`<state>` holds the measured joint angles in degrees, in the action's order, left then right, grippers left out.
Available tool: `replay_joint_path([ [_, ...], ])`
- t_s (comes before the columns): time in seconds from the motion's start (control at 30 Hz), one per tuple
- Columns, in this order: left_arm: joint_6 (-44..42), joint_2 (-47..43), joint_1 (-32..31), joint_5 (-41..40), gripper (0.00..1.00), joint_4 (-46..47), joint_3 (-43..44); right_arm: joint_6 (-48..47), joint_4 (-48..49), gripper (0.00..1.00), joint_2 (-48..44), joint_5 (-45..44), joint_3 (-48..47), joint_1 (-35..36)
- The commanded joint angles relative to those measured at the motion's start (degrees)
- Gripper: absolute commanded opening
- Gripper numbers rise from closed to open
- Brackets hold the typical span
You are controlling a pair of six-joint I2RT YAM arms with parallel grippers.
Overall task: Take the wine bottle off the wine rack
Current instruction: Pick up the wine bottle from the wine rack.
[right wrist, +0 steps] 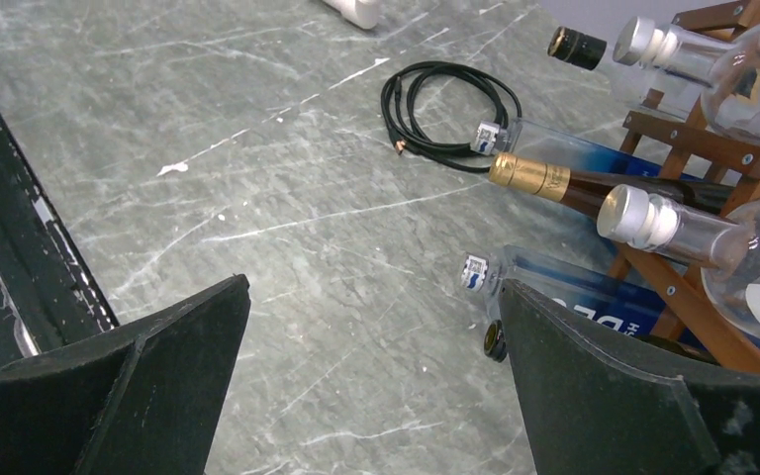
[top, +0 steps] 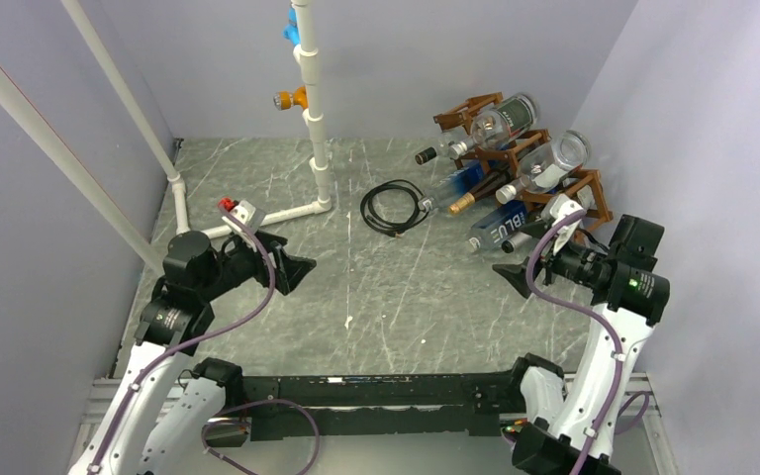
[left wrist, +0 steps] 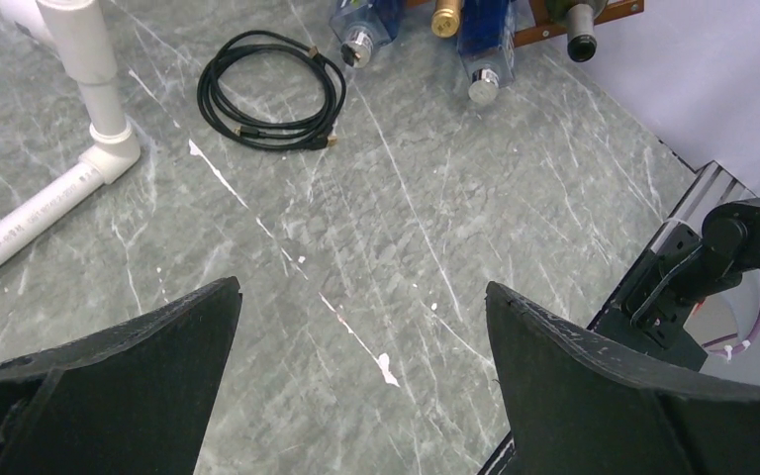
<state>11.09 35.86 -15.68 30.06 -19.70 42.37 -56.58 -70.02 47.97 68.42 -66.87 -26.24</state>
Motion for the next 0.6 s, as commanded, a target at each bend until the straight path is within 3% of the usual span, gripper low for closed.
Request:
replay_joint_path([
  [0.0,-0.84,-0.20,0.13,0.06,1.00,1.65,0.08,-0.35,1.75,1.00,0.75,5.01,-0.26,-2.42],
  [0.3,0.12,1.17,1.31,1.50,0.99,2.17,0.08,1.63,3.24,1.00,1.53,2.02,-1.20,-2.79],
  [0.57,0.35,3.61,3.29,3.63,1.00,3.61,-0.60,-2.02,-0.30,1.00,5.85,0.43,-8.17,-2.51],
])
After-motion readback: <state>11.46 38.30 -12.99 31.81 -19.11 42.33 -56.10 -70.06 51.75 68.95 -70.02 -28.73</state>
